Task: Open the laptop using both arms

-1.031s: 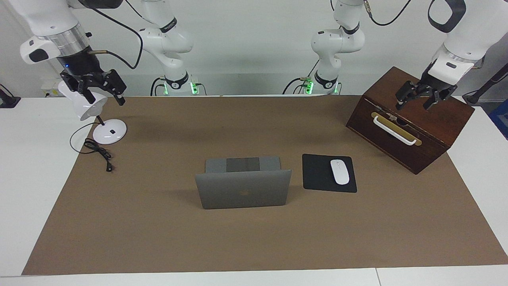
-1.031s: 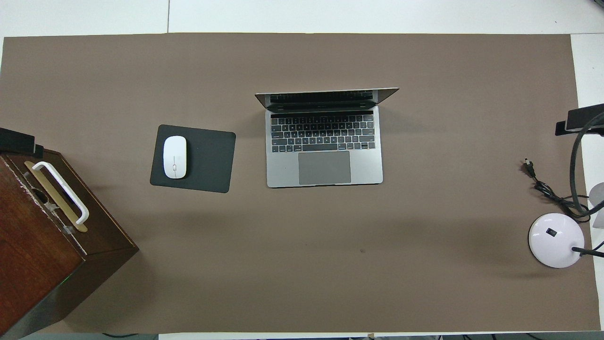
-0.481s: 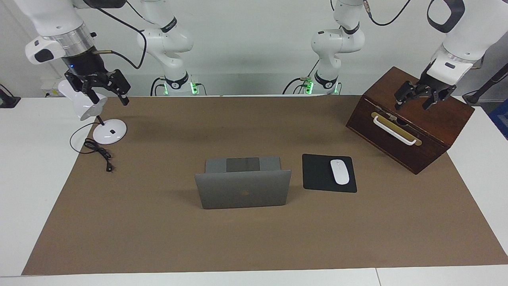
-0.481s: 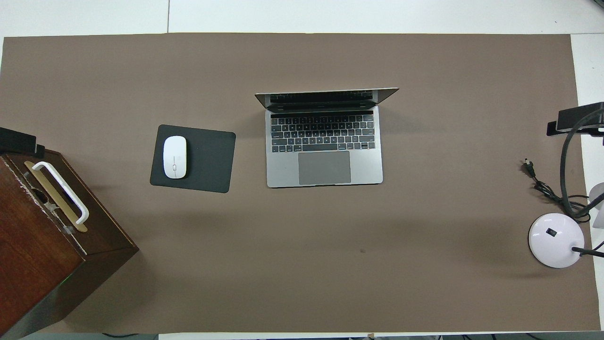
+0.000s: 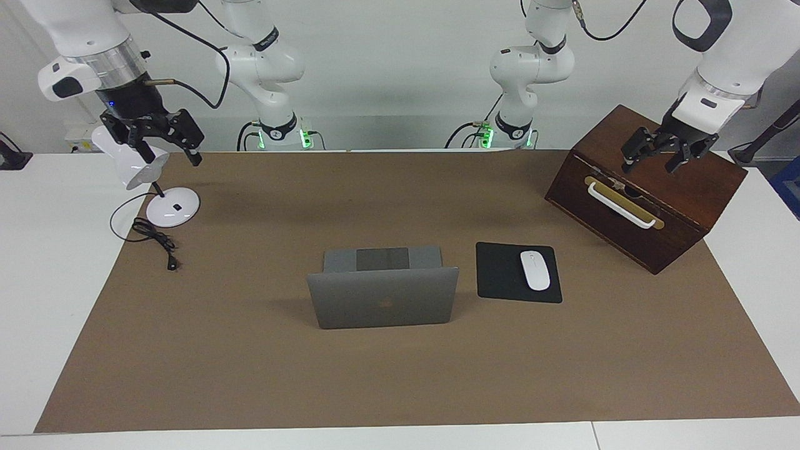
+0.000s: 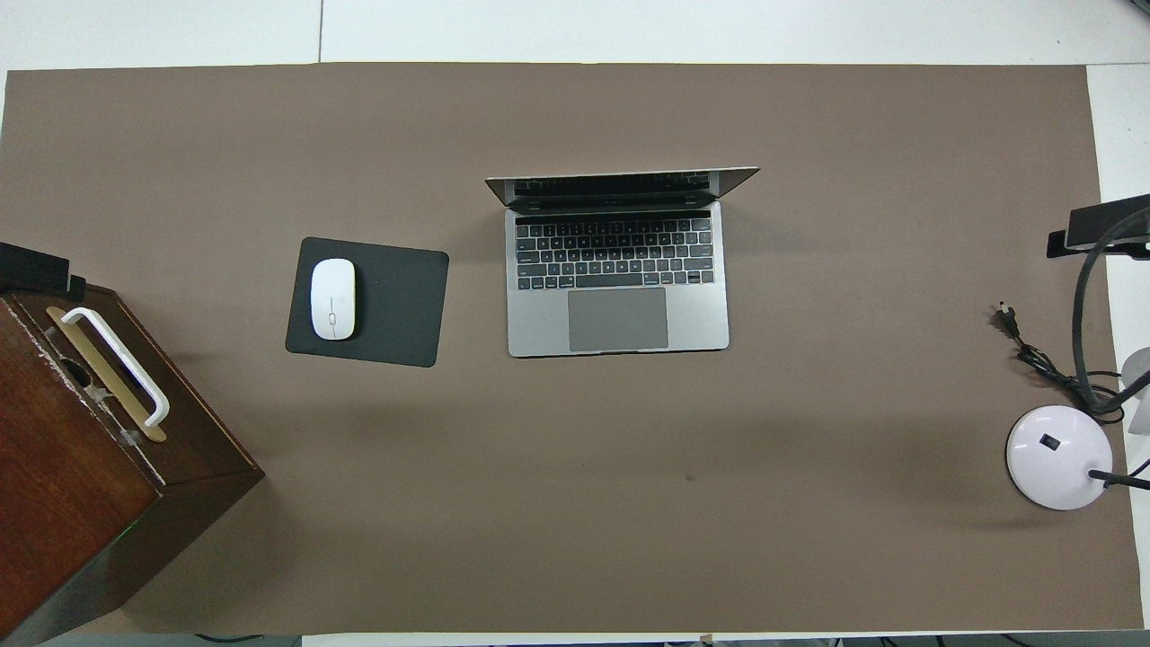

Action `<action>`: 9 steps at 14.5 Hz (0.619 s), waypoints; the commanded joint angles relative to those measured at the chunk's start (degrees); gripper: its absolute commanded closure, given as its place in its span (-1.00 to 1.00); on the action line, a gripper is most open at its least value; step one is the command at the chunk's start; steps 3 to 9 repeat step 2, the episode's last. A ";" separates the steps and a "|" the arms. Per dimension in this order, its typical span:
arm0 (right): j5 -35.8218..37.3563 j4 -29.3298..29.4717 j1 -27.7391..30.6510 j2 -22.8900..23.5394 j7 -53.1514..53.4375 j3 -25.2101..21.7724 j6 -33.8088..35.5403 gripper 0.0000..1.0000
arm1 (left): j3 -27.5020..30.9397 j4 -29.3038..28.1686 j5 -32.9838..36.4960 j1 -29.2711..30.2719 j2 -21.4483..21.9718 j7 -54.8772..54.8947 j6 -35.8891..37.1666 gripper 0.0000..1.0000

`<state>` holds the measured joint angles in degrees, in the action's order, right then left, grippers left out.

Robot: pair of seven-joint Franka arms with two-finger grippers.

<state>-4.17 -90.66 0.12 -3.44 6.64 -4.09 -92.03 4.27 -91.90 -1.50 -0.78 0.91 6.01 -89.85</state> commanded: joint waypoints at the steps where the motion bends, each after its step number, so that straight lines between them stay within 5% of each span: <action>1: 1.36 0.13 -0.56 -0.51 1.00 -0.30 1.06 -0.99 | 0.13 -0.30 -0.61 -0.10 0.41 -0.74 0.73 -1.00; 9: 1.36 0.13 -0.56 -0.51 1.00 -0.30 1.06 -0.99 | 0.13 -0.30 -0.61 -0.10 0.41 -0.74 0.65 -1.00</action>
